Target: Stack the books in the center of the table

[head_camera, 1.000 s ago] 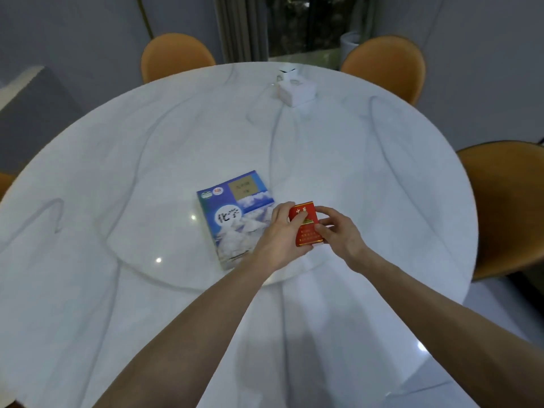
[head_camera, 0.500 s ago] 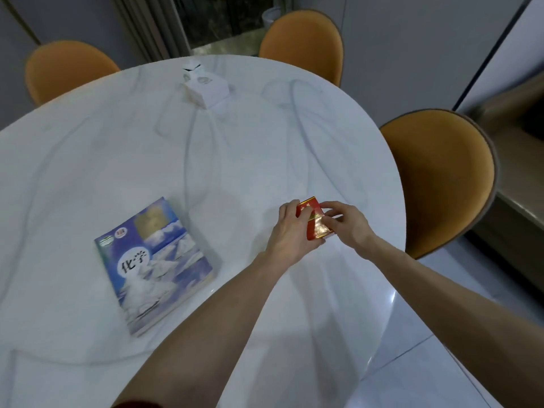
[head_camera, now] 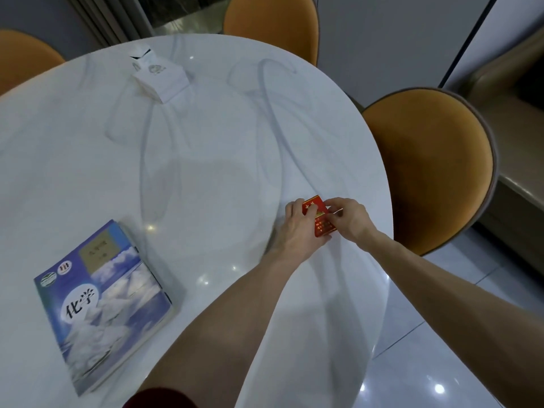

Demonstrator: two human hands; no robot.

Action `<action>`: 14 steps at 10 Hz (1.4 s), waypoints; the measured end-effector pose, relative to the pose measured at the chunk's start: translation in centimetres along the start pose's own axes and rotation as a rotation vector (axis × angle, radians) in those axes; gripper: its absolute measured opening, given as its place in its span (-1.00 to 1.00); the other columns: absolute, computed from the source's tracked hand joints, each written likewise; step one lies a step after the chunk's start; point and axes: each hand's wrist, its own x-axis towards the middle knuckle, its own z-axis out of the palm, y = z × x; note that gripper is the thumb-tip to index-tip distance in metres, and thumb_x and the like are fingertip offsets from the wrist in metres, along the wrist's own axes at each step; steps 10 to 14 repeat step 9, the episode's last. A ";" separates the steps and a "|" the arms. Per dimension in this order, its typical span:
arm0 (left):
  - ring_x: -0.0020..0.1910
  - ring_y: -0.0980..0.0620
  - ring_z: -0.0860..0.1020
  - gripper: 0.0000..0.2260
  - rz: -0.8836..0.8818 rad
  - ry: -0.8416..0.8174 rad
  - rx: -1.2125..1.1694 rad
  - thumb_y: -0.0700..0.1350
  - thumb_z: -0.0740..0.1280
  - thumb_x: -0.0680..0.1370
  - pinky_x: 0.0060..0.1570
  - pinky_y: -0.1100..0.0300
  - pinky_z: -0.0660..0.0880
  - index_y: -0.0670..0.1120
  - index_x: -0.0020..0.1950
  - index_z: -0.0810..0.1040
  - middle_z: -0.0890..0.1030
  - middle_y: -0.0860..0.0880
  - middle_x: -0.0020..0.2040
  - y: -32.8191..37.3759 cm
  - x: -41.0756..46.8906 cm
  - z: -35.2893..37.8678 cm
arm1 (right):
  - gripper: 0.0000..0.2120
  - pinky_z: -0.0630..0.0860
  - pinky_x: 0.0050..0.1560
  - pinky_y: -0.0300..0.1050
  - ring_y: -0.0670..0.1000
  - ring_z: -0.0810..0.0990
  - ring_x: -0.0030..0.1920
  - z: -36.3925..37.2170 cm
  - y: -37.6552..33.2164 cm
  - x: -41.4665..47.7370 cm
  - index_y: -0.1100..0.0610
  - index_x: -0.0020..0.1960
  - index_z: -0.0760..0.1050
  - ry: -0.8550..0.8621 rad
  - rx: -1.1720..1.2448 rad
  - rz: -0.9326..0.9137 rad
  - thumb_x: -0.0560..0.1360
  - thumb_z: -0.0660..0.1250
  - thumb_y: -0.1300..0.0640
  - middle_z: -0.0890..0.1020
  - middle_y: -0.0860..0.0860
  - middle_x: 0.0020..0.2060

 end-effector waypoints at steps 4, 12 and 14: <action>0.30 -0.10 0.33 -0.42 -0.056 0.005 -0.009 0.21 0.38 0.40 0.20 0.12 0.39 -0.10 0.29 0.42 0.42 -0.14 0.26 0.7 2.1 2.6 | -0.65 0.47 -0.07 -0.16 0.15 0.59 0.07 0.4 1.3 3.5 0.20 0.26 0.49 -0.035 -0.066 0.037 0.52 0.15 0.34 0.60 0.19 0.13; 0.43 -0.14 0.19 -0.37 -0.119 -0.048 -0.021 0.21 0.37 0.40 0.39 0.04 0.25 -0.06 0.37 0.33 0.28 -0.17 0.40 1.0 2.3 2.9 | -0.67 0.52 0.13 -0.05 0.16 0.58 0.11 0.4 1.4 3.9 0.21 0.27 0.46 -0.018 -0.094 0.049 0.52 0.17 0.31 0.62 0.20 0.10; 0.43 -0.14 0.19 -0.37 -0.119 -0.048 -0.021 0.21 0.37 0.40 0.39 0.04 0.25 -0.06 0.37 0.33 0.28 -0.17 0.40 1.0 2.3 2.9 | -0.67 0.52 0.13 -0.05 0.16 0.58 0.11 0.4 1.4 3.9 0.21 0.27 0.46 -0.018 -0.094 0.049 0.52 0.17 0.31 0.62 0.20 0.10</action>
